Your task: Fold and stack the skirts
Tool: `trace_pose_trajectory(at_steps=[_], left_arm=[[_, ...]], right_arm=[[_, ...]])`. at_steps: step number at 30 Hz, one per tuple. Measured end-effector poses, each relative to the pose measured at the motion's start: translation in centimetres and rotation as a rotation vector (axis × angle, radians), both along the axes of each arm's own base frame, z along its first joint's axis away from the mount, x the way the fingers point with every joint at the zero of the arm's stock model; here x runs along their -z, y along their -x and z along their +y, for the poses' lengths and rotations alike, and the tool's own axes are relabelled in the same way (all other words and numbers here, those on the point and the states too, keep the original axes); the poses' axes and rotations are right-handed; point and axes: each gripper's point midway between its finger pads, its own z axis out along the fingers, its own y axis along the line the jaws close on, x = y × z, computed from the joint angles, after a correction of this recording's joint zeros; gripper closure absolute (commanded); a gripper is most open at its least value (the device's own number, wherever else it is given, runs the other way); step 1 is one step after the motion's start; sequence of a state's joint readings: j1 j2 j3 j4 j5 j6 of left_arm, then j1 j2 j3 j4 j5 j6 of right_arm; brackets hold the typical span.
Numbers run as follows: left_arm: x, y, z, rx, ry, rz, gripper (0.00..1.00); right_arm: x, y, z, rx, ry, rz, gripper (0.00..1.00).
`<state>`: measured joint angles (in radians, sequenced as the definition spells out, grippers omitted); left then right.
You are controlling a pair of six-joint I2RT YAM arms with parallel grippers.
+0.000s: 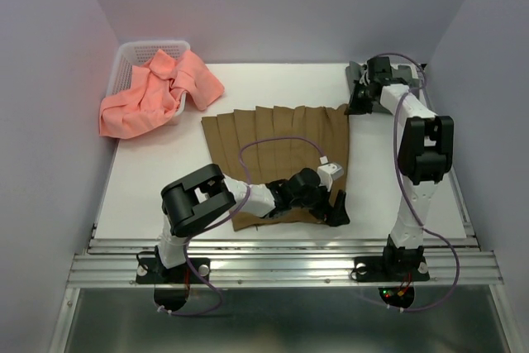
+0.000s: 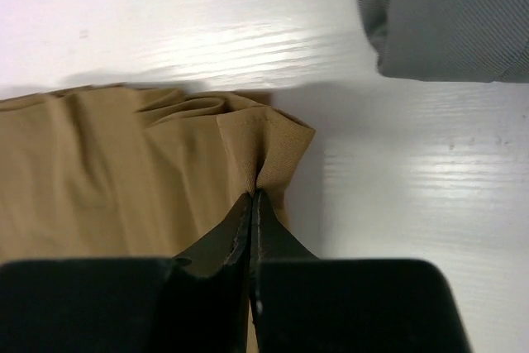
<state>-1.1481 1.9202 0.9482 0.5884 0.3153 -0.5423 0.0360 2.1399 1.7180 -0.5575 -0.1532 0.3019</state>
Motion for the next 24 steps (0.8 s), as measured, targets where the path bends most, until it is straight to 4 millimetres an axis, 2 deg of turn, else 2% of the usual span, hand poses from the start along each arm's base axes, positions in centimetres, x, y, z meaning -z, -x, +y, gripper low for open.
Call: trace_pose_trajectory(at_steps=[4, 7, 9, 11, 13, 15, 16, 18, 20, 22, 23, 24], left_arm=[[0.0, 0.0, 0.0, -0.007, 0.007, 0.010, 0.01], [0.0, 0.0, 0.1, -0.008, 0.012, 0.014, 0.01], [0.0, 0.0, 0.1, -0.006, 0.016, 0.015, 0.01], [-0.1, 0.0, 0.1, -0.007, 0.019, 0.015, 0.01], [-0.1, 0.2, 0.2, -0.002, 0.020, 0.023, 0.01], [-0.1, 0.6, 0.4, 0.005, 0.020, 0.035, 0.01], [-0.2, 0.8, 0.4, 0.009, 0.019, 0.042, 0.01], [-0.2, 0.9, 0.4, 0.011, 0.019, 0.047, 0.01], [-0.2, 0.9, 0.4, 0.011, 0.019, 0.052, 0.01], [-0.2, 0.9, 0.4, 0.012, 0.020, 0.053, 0.01], [-0.2, 1.0, 0.4, 0.012, 0.020, 0.055, 0.01], [-0.2, 1.0, 0.4, 0.011, 0.020, 0.056, 0.01]], right_arm=[[-4.3, 0.2, 0.9, -0.040, -0.033, -0.081, 0.99], [-7.4, 1.2, 1.2, -0.055, -0.049, -0.146, 0.99], [-8.5, 1.4, 1.0, -0.055, -0.057, -0.168, 0.93], [-8.5, 1.3, 0.2, -0.044, -0.075, -0.168, 0.81], [-7.5, 0.9, -1.0, -0.021, -0.078, -0.158, 0.61], [-6.4, 0.2, -2.4, -0.004, -0.063, -0.158, 0.52], [-5.6, 0.0, -3.1, 0.003, -0.059, -0.150, 0.42], [-4.4, 0.0, -4.3, 0.018, -0.045, -0.128, 0.39], [-4.2, 0.1, -4.6, 0.015, -0.033, -0.124, 0.38], [-4.6, 0.1, -4.5, 0.002, -0.029, -0.135, 0.36], [-4.8, 0.4, -4.3, -0.007, -0.032, -0.140, 0.31], [-5.1, 0.8, -3.9, -0.018, -0.032, -0.140, 0.30]])
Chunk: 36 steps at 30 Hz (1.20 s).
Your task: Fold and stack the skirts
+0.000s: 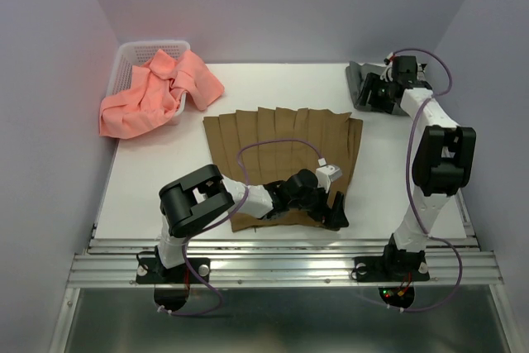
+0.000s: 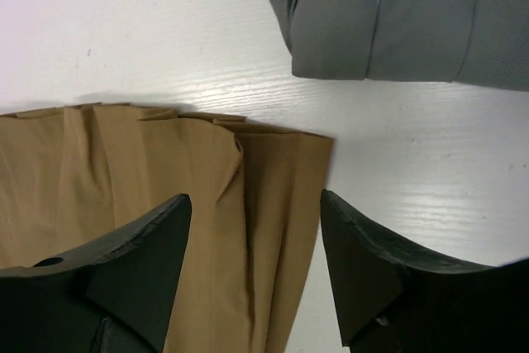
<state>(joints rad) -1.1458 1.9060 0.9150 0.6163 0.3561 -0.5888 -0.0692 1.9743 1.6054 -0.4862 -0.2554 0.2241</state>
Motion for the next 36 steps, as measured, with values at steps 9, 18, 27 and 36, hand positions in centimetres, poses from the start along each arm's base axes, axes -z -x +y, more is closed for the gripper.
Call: trace_pose_trajectory(at_steps=[9, 18, 27, 36], left_arm=[[0.0, 0.1, 0.0, -0.002, 0.001, 0.013, 0.01], [0.0, 0.3, 0.1, -0.006, 0.004, 0.021, 0.01], [-0.1, 0.3, 0.1, -0.006, 0.004, 0.021, 0.01], [-0.1, 0.3, 0.1, -0.009, 0.007, 0.024, 0.01]], right_arm=[[-0.7, 1.0, 2.9, -0.054, 0.098, -0.004, 0.29], [4.2, -0.1, 3.4, -0.034, 0.135, 0.100, 0.53], [7.0, -1.6, 5.7, -0.089, 0.104, 0.143, 0.99], [-0.8, -2.3, 12.3, -0.204, -0.017, -0.001, 0.99]])
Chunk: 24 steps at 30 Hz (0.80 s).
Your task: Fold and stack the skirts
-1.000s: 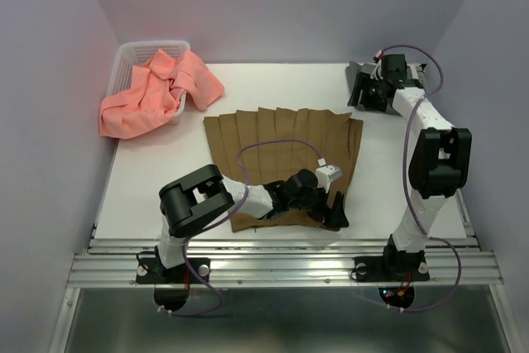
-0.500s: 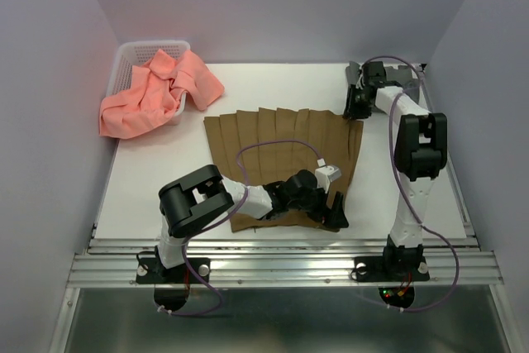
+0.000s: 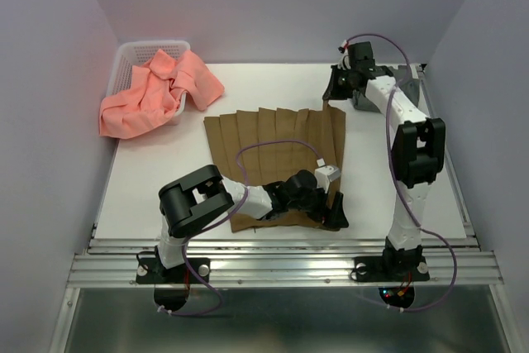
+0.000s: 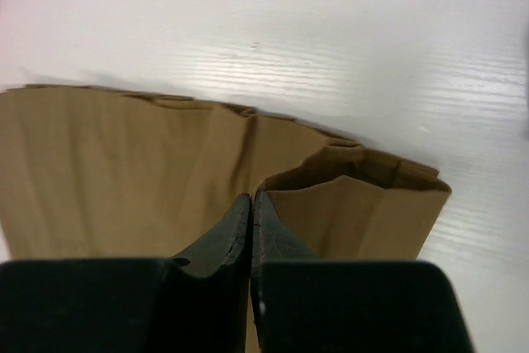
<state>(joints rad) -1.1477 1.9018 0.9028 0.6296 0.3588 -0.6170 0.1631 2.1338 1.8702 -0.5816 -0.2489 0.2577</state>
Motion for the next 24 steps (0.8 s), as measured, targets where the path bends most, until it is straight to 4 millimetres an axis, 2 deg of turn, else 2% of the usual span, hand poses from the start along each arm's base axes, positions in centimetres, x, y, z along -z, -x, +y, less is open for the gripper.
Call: trace_pose_trajectory(at_steps=[3, 5, 8, 11, 18, 22, 24], left_arm=[[0.0, 0.0, 0.0, -0.002, 0.002, 0.001, 0.01], [0.0, 0.0, 0.0, -0.002, 0.004, 0.000, 0.01], [0.0, 0.0, 0.0, -0.002, 0.005, -0.001, 0.01], [0.0, 0.0, 0.0, -0.003, 0.005, 0.000, 0.01], [0.0, 0.0, 0.0, -0.005, 0.006, 0.005, 0.01], [0.0, 0.0, 0.0, -0.005, 0.006, 0.006, 0.01], [0.1, 0.0, -0.1, -0.005, 0.007, 0.009, 0.01]], right_arm=[[-4.1, 0.7, 0.7, 0.005, -0.026, -0.059, 0.99], [-5.9, 1.0, 0.5, 0.016, -0.027, -0.090, 0.99], [-7.0, 1.2, -0.1, 0.033, -0.032, -0.102, 0.99], [-6.1, 1.2, -1.8, 0.074, -0.028, -0.072, 0.99], [-2.1, 1.5, -9.7, 0.261, 0.081, 0.014, 0.99], [-0.4, 1.9, -13.5, 0.351, 0.143, 0.065, 0.98], [0.5, 2.1, -14.7, 0.367, 0.158, 0.090, 0.98]])
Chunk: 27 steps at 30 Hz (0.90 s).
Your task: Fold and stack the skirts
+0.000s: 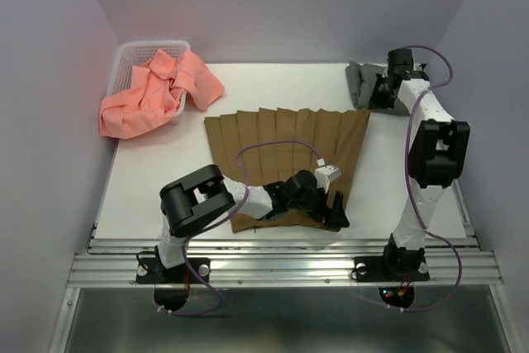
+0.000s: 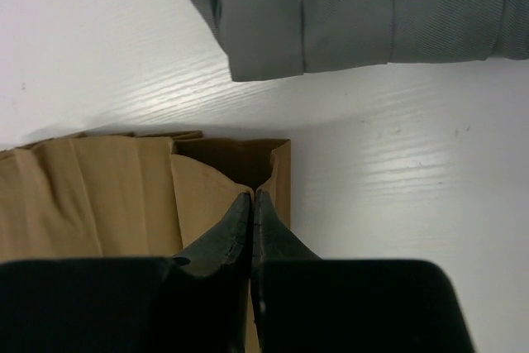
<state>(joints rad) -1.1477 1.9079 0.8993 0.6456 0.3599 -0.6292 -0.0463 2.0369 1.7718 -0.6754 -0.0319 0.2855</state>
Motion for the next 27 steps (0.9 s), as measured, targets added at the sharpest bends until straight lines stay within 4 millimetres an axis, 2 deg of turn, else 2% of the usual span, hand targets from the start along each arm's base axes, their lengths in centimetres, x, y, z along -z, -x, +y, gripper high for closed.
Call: trace_pose_trajectory(at_steps=[7, 13, 15, 17, 21, 24, 27], left_arm=[[0.0, 0.1, -0.2, 0.005, 0.006, 0.007, 0.01], [-0.1, 0.1, -0.3, 0.006, 0.009, 0.010, 0.01], [-0.1, 0.1, -0.3, 0.007, 0.008, 0.009, 0.01], [-0.1, 0.2, -0.3, 0.009, 0.009, 0.011, 0.01], [-0.1, 0.6, -0.3, 0.019, 0.010, 0.016, 0.01], [-0.1, 0.9, -0.4, 0.028, 0.011, 0.020, 0.01], [-0.1, 1.0, -0.4, 0.029, 0.011, 0.022, 0.01]], right_arm=[[4.4, -0.1, -0.7, -0.046, -0.001, 0.063, 0.93], [6.2, -0.8, -0.2, -0.092, -0.016, 0.036, 0.90], [6.3, -1.3, 0.0, -0.110, -0.023, 0.018, 0.81], [6.6, -1.8, 0.1, -0.126, -0.025, 0.001, 0.64], [6.2, -2.9, -0.2, -0.127, -0.010, -0.050, 0.41], [5.8, -2.8, -0.2, -0.128, -0.011, -0.058, 0.35], [4.7, -2.3, -0.2, -0.126, -0.017, -0.071, 0.19]])
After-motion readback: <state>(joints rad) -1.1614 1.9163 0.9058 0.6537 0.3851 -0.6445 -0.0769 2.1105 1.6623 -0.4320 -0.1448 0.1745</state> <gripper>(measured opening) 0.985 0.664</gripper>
